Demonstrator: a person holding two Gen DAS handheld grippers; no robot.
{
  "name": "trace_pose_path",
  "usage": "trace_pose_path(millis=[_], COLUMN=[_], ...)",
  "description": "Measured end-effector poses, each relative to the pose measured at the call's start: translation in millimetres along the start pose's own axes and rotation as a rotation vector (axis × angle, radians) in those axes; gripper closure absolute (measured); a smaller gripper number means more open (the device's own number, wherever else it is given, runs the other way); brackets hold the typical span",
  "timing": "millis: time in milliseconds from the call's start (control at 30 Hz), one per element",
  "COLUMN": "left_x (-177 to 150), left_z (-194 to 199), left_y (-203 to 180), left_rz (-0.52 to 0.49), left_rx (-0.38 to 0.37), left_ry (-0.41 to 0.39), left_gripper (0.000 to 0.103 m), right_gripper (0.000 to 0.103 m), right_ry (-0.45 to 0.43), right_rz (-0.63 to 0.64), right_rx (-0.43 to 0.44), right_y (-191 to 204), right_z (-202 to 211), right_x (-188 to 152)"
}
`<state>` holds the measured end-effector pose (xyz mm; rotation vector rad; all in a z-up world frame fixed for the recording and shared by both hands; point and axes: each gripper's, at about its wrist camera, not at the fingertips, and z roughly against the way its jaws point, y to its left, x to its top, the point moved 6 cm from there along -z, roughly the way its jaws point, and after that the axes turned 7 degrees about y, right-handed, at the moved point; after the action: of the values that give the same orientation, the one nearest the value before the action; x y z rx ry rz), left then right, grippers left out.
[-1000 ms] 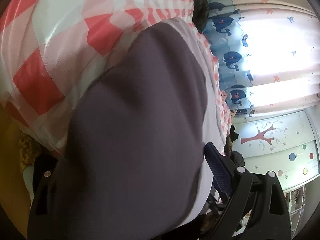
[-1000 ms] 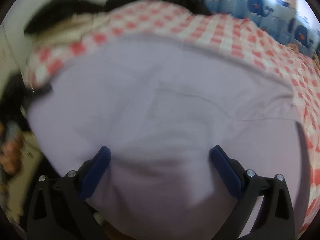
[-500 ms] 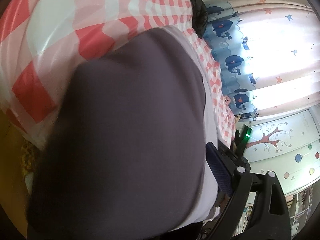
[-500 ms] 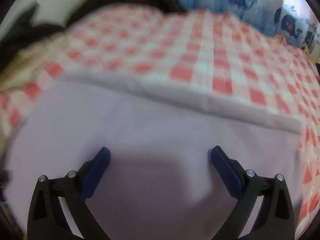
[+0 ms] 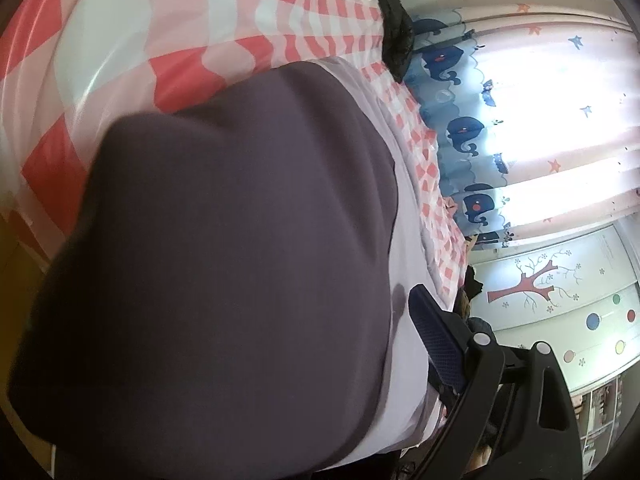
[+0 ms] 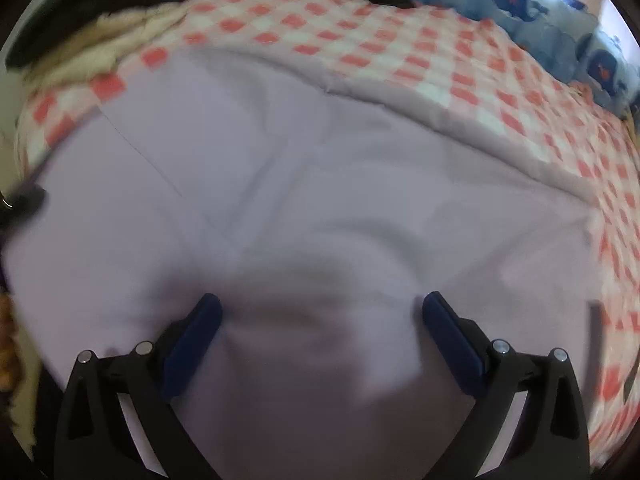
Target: Fold large clothes
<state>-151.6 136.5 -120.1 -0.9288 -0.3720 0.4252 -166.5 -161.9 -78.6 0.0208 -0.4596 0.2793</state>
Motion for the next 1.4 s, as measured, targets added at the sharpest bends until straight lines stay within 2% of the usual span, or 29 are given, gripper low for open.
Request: trace_pose_path(millis=[33, 100, 133, 200, 300, 367, 433, 533, 600, 633, 667, 800, 933, 967, 1067, 1167, 1233, 1300, 1333, 1400], left_x=[0.7, 1.4, 1.1, 2.3, 5.7, 4.4, 4.1, 8.6, 10.8, 9.9, 9.3, 0.0, -18.1, -27.9, -55.7, -81.2, -99.5, -115.1, -127.1, -147.9], left_z=[-1.2, -6.1, -6.4, -4.9, -6.0, -6.4, -4.9, -3.2, -4.0, -3.7, -3.8, 0.1, -7.4, -15.5, -40.9, -70.8, -94.8, -116.9, -131.0, -149.4], left_y=[-0.5, -3.0, -4.6, -10.1, -12.3, -13.9, -22.1, -26.3, -29.3, -32.7, -37.0, -86.9, -155.1, -181.1, -230.3, -268.9, -288.1, -300.1, -306.0, -315.8], left_rz=[-0.001, 0.002, 0.001, -0.009, -0.01, -0.01, -0.041, -0.059, -0.062, -0.073, -0.086, -0.255, -0.472, -0.553, -0.705, -0.832, -0.915, -0.97, -1.007, -1.069], left_rx=[0.003, 0.005, 0.007, 0.003, 0.006, 0.007, 0.016, 0.019, 0.016, 0.016, 0.016, 0.011, 0.007, 0.007, 0.011, 0.027, 0.054, 0.065, 0.073, 0.095], left_ry=[-0.002, -0.006, -0.012, -0.02, -0.024, -0.032, -0.045, -0.052, -0.06, -0.068, -0.076, -0.104, -0.098, -0.09, -0.056, -0.003, 0.032, 0.069, 0.087, 0.11], left_gripper=[0.017, 0.017, 0.017, 0.018, 0.018, 0.019, 0.019, 0.023, 0.033, 0.037, 0.046, 0.064, 0.067, 0.067, 0.067, 0.067, 0.067, 0.067, 0.067, 0.067], right_gripper=[0.006, 0.006, 0.006, 0.006, 0.006, 0.006, 0.006, 0.006, 0.006, 0.006, 0.006, 0.005, 0.005, 0.005, 0.005, 0.006, 0.006, 0.006, 0.006, 0.006], right_ry=[-0.009, 0.043, 0.033, 0.035, -0.043, 0.002, 0.008, -0.026, -0.049, -0.027, -0.01, -0.024, -0.065, -0.073, -0.085, -0.055, -0.083, -0.146, -0.197, -0.276], right_rz=[0.008, 0.048, 0.056, 0.019, -0.026, 0.027, 0.042, 0.027, 0.045, 0.048, 0.047, 0.054, 0.021, 0.011, -0.027, -0.012, -0.035, -0.117, -0.21, -0.385], right_rx=[-0.007, -0.04, -0.042, -0.017, 0.039, -0.007, -0.033, -0.034, -0.065, -0.061, -0.06, -0.133, -0.101, -0.088, -0.036, 0.037, 0.161, 0.312, 0.44, 0.586], right_y=[4.1, 12.8, 13.1, 9.3, 14.6, 25.4, 27.1, 28.2, 30.2, 31.1, 30.4, 40.0, 36.4, 33.3, 26.4, 13.6, -4.6, -32.2, -58.8, -113.7], right_z=[6.4, -15.0, -22.4, -21.1, 7.4, -9.9, -23.0, -1.9, 3.5, -5.6, -15.7, -31.3, -28.8, -27.8, -22.6, -6.2, 20.7, 46.7, 63.6, 84.7], right_x=[-8.6, -28.7, -32.1, -32.2, -27.1, -33.1, -35.3, -34.8, -39.3, -43.1, -45.1, -46.9, -49.8, -50.1, -49.9, -53.1, -65.9, -80.4, -93.1, -112.7])
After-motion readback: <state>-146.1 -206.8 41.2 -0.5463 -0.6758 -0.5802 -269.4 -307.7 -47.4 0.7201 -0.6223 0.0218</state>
